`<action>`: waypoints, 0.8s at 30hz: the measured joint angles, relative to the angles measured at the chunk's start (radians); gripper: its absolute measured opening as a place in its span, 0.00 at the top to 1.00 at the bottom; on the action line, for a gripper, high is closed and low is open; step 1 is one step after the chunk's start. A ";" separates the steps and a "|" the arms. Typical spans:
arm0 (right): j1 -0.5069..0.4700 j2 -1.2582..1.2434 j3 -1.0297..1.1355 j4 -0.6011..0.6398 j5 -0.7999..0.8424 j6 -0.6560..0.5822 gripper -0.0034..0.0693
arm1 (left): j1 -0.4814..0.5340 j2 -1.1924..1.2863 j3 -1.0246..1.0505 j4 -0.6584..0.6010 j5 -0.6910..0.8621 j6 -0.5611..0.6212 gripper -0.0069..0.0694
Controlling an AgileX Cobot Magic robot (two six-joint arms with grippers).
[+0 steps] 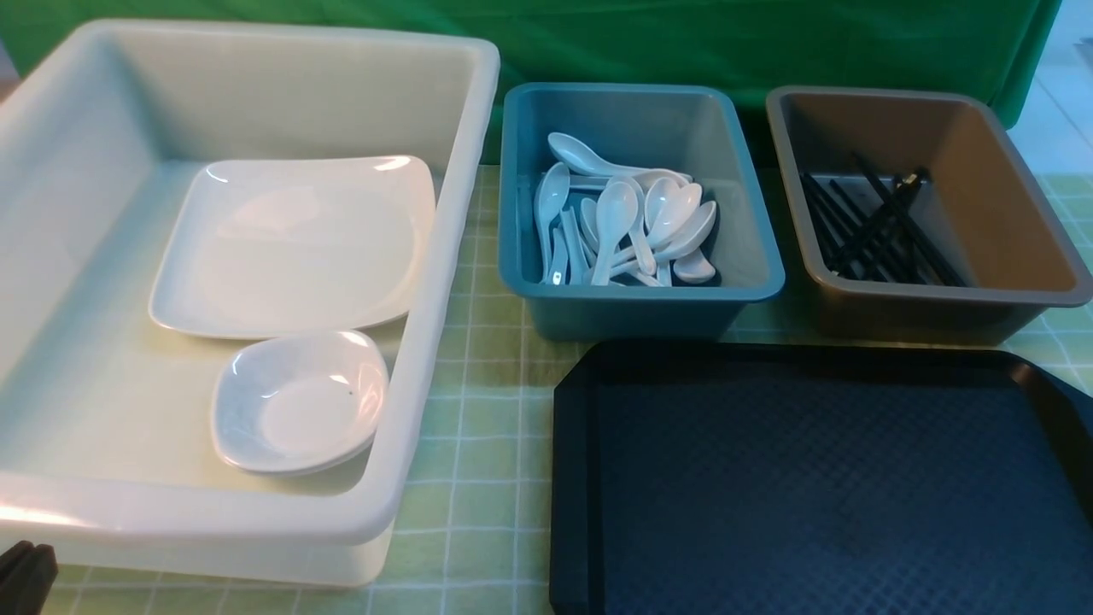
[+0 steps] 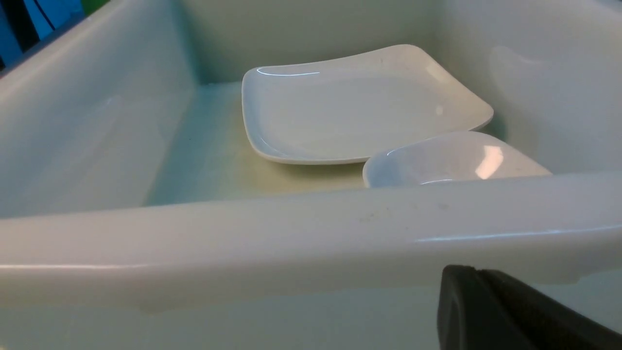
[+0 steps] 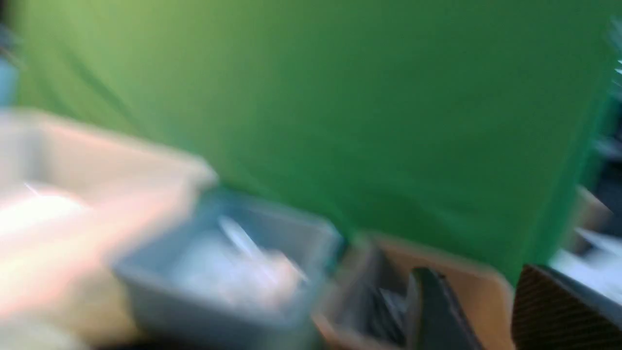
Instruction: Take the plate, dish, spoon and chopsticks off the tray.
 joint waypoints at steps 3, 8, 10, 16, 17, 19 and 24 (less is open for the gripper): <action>-0.129 -0.001 0.115 0.000 0.019 -0.046 0.62 | 0.000 0.000 0.000 0.002 0.000 0.000 0.91; -0.236 -0.041 0.282 0.000 0.035 -0.104 0.62 | 0.000 0.000 0.000 0.002 0.000 0.000 0.91; -0.262 -0.087 0.322 0.002 0.071 -0.110 0.62 | 0.000 0.000 0.000 0.002 0.000 0.000 0.91; -0.274 -0.107 0.324 0.004 0.082 -0.094 0.62 | 0.000 -0.002 0.000 0.002 0.001 0.000 0.91; -0.275 -0.107 0.324 0.004 0.082 -0.094 0.62 | 0.000 -0.002 0.000 0.002 0.001 0.000 0.91; -0.275 -0.107 0.324 0.005 0.081 -0.093 0.62 | 0.000 -0.002 0.000 0.002 0.001 0.000 0.91; -0.275 -0.107 0.324 0.005 0.079 -0.093 0.62 | 0.000 -0.002 0.000 0.002 0.000 0.000 0.91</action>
